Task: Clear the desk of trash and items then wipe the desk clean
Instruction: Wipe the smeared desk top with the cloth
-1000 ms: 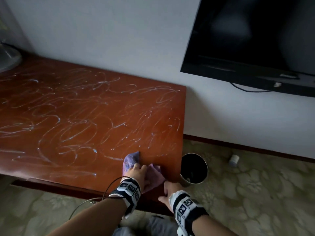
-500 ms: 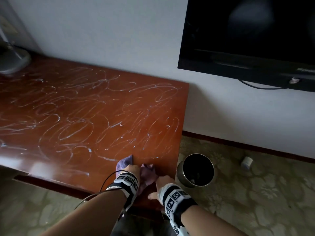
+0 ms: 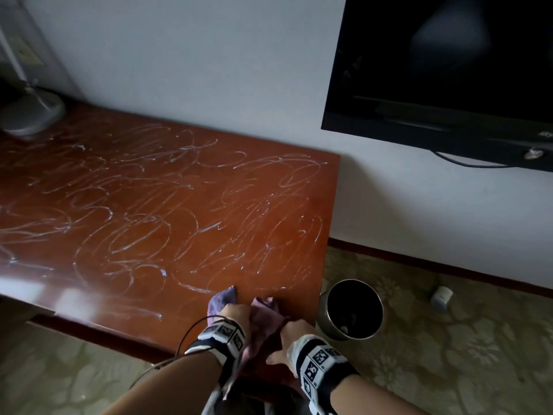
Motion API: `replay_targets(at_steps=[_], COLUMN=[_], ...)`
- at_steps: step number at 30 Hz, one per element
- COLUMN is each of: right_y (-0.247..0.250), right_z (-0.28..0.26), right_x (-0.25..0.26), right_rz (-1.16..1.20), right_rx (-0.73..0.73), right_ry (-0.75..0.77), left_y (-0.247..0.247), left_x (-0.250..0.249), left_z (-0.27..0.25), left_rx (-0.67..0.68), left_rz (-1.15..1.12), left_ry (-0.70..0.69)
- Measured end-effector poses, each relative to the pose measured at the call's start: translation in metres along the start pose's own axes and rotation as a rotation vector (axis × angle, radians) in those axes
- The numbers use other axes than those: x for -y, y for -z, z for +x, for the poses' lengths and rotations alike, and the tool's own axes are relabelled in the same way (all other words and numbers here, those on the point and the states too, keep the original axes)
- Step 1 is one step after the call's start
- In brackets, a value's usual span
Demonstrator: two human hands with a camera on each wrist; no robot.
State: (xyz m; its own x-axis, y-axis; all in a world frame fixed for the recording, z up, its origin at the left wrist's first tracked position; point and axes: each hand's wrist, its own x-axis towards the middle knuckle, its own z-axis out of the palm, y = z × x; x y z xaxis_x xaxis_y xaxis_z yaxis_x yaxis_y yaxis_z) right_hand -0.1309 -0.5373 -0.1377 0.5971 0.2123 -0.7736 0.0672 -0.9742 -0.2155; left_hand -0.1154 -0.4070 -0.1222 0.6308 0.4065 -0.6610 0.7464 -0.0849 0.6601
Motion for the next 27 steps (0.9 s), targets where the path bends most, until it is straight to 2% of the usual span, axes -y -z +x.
replay_targets(at_steps=[1, 3, 5, 7, 11, 12, 13, 15, 16, 17, 18, 19, 22, 23, 25, 27], right_y=[-0.001, -0.002, -0.003, -0.004, -0.007, -0.007, -0.008, -0.009, -0.008, -0.007, -0.006, -0.005, -0.004, -0.005, -0.008, -0.011], right_z=[0.001, 0.002, 0.002, 0.003, 0.006, 0.007, 0.007, 0.005, 0.004, 0.003, 0.003, 0.002, 0.003, 0.004, 0.007, 0.010], right_x=[-0.001, -0.002, -0.003, -0.003, -0.006, -0.007, -0.008, -0.007, -0.006, -0.004, -0.004, -0.004, -0.007, -0.008, -0.008, -0.007], right_rz=[0.013, 0.023, 0.014, 0.011, 0.057, 0.069, 0.079, 0.071, 0.060, 0.052, 0.044, 0.045, 0.042, 0.030, 0.029, 0.044], right_rx=[0.003, 0.009, 0.017, 0.018, 0.022, 0.013, 0.008, 0.015, 0.021, 0.018, 0.006, -0.006, -0.013, -0.015, 0.003, 0.019], right_ry=[-0.003, -0.005, -0.022, -0.025, -0.037, -0.042, -0.042, -0.028, -0.017, -0.001, 0.015, 0.027, 0.027, 0.023, -0.007, -0.031], left_y=[0.002, 0.001, -0.006, -0.013, -0.039, -0.044, -0.046, -0.048, -0.045, -0.040, -0.039, -0.037, -0.035, -0.041, -0.049, -0.066], left_x=[0.003, 0.002, 0.002, -0.008, -0.039, -0.046, -0.051, -0.048, -0.047, -0.041, -0.037, -0.028, -0.024, -0.017, -0.018, -0.023], left_z=[-0.005, -0.005, 0.001, 0.003, 0.000, -0.001, -0.004, -0.003, -0.005, -0.006, -0.011, -0.009, 0.001, 0.011, 0.018, 0.021], left_rx=[-0.073, -0.164, -0.153, -0.088, -0.079, -0.080, -0.080, -0.049, -0.092, -0.108, -0.091, -0.044, -0.037, -0.076, -0.040, -0.080], left_rz=[0.019, 0.025, -0.038, -0.098, -0.109, -0.138, -0.184, -0.422, -0.397, -0.370, -0.409, -0.354, -0.334, -0.324, -0.199, -0.137], left_ry=[-0.063, -0.044, 0.007, 0.053, -0.089, -0.078, -0.079, 0.040, 0.076, 0.052, 0.079, 0.055, 0.199, 0.183, 0.156, 0.189])
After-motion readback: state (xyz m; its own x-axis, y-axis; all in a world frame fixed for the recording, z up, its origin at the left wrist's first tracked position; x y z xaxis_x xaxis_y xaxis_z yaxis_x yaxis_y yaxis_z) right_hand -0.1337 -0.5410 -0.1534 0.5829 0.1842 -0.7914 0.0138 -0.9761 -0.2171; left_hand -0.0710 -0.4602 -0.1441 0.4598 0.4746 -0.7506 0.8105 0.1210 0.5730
